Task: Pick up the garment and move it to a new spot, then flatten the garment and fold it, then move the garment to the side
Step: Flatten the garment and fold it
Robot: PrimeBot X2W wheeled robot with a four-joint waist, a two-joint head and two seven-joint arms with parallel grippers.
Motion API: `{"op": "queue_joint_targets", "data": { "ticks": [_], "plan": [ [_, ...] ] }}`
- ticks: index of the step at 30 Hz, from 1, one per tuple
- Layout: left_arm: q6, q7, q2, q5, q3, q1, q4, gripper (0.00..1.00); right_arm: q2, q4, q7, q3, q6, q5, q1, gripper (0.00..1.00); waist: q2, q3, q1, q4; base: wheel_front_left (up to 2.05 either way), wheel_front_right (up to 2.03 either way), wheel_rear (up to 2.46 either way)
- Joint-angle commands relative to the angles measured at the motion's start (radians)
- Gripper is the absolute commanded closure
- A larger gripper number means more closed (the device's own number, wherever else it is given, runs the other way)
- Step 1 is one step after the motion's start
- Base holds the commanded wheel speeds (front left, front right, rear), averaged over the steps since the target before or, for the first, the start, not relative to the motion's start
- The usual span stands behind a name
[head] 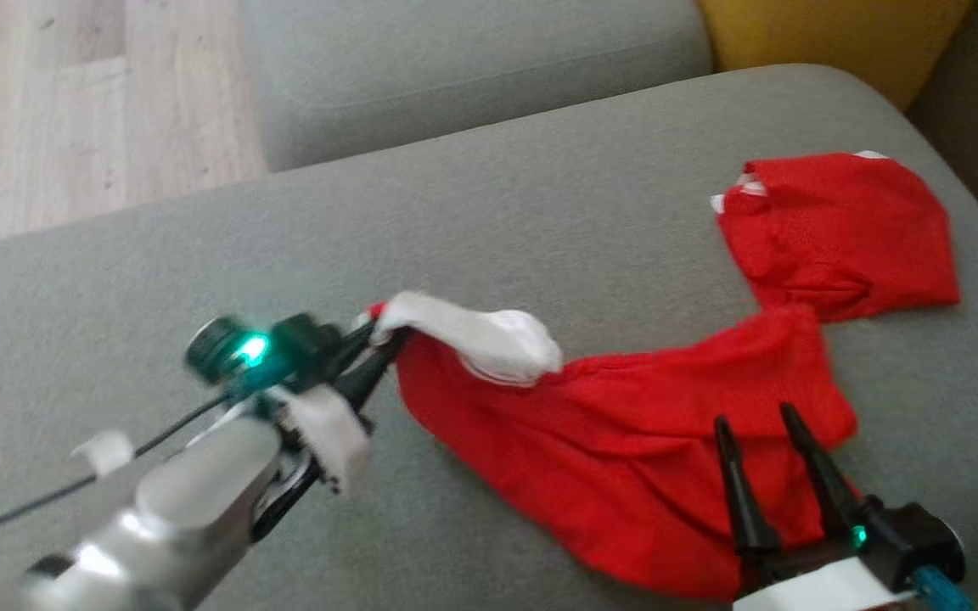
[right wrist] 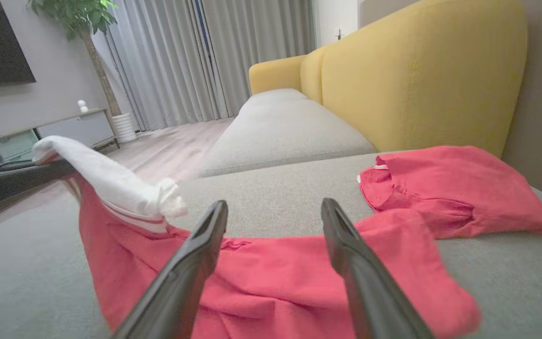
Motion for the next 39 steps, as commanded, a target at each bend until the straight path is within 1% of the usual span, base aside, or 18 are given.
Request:
{"op": "queue_joint_targets", "data": {
  "ticks": [1, 4, 8, 11, 14, 15, 16, 17, 22, 25, 27, 29, 33, 35, 37, 39],
  "plan": [
    [0.025, -0.019, 0.037, -0.021, 0.074, -0.033, -0.014, 1.0, -0.007, -0.039, -0.011, 0.015, -0.001, -0.006, -0.025, 0.0, 0.0, 0.027, 0.0, 0.035, 0.0, 0.0, 0.0],
    [0.055, -0.025, 0.077, -0.053, 0.115, 0.054, -0.018, 1.0, -0.006, -0.042, -0.011, 0.006, -0.001, -0.01, -0.026, 0.0, 0.0, 0.038, 0.0, 0.065, 0.0, 0.0, 0.0],
    [0.078, -0.026, 0.102, -0.084, 0.157, 0.137, -0.044, 1.0, -0.006, -0.042, -0.011, -0.004, -0.001, -0.011, -0.029, 0.0, 0.0, 0.043, 0.0, 0.091, 0.0, 0.0, 0.0],
    [0.086, -0.027, 0.109, -0.104, 0.184, 0.212, -0.072, 1.0, -0.005, -0.036, -0.011, -0.006, -0.001, -0.011, -0.031, 0.0, 0.0, 0.044, 0.0, 0.117, 0.0, 0.0, 0.0],
    [0.095, -0.027, 0.099, -0.126, 0.205, 0.265, -0.091, 1.0, -0.005, -0.034, -0.011, -0.009, -0.001, -0.011, -0.034, 0.0, 0.0, 0.045, 0.0, 0.137, 0.0, 0.0, 0.0],
    [0.096, -0.027, 0.094, -0.132, 0.214, 0.278, -0.1, 0.92, -0.005, -0.032, -0.011, -0.011, -0.001, -0.011, -0.035, 0.0, 0.0, 0.045, 0.0, 0.143, 0.0, 0.0, 0.0],
    [0.097, -0.027, 0.09, -0.14, 0.223, 0.292, -0.107, 0.56, -0.006, -0.032, -0.011, -0.008, -0.001, -0.012, -0.037, 0.0, 0.0, 0.045, 0.0, 0.147, 0.0, 0.0, 0.0],
    [0.103, -0.027, 0.087, -0.142, 0.232, 0.302, -0.114, 0.0, -0.007, -0.03, -0.011, -0.009, -0.001, -0.012, -0.038, 0.0, 0.0, 0.045, 0.0, 0.151, 0.0, 0.0, 0.0],
    [0.138, -0.027, 0.074, -0.161, 0.299, 0.351, -0.168, 0.0, -0.012, -0.035, -0.011, -0.005, -0.001, -0.017, -0.047, 0.0, 0.0, 0.046, 0.0, 0.153, 0.0, 0.0, 0.0],
    [0.172, -0.027, 0.092, -0.176, 0.338, 0.366, -0.216, 0.0, -0.013, -0.04, -0.011, 0.002, -0.001, -0.019, -0.05, 0.0, 0.0, 0.049, 0.0, 0.144, 0.0, 0.0, 0.0],
    [0.2, -0.023, 0.118, -0.191, 0.366, 0.368, -0.27, 0.0, -0.014, -0.043, -0.011, 0.004, -0.001, -0.02, -0.047, 0.0, 0.0, 0.05, 0.0, 0.14, 0.0, 0.0, 0.0],
    [0.226, 0.001, 0.158, -0.208, 0.392, 0.365, -0.35, 0.0, -0.016, -0.044, -0.011, 0.004, -0.001, -0.023, -0.04, 0.0, 0.0, 0.052, 0.0, 0.137, 0.0, 0.0, 0.0],
    [0.295, 0.054, 0.272, -0.212, 0.447, 0.342, -0.509, 0.0, -0.022, -0.044, -0.011, 0.007, -0.001, -0.027, -0.034, 0.0, 0.0, 0.059, 0.0, 0.134, 0.0, 0.0, 0.0],
    [0.327, 0.088, 0.309, -0.212, 0.463, 0.326, -0.557, 0.0, -0.024, -0.046, -0.011, 0.006, -0.001, -0.028, -0.036, 0.0, 0.0, 0.065, 0.0, 0.135, 0.0, 0.0, 0.0],
    [0.344, 0.139, 0.324, -0.21, 0.454, 0.308, -0.562, 0.0, -0.026, -0.047, -0.011, 0.004, -0.001, -0.029, -0.039, 0.0, 0.0, 0.075, 0.0, 0.138, 0.0, 0.0, 0.0],
    [0.344, 0.185, 0.307, -0.214, 0.435, 0.285, -0.53, 0.0, -0.029, -0.046, -0.011, 0.008, -0.001, -0.029, -0.046, 0.0, 0.0, 0.089, 0.0, 0.142, 0.0, 0.0, 0.0]
  ]
}}
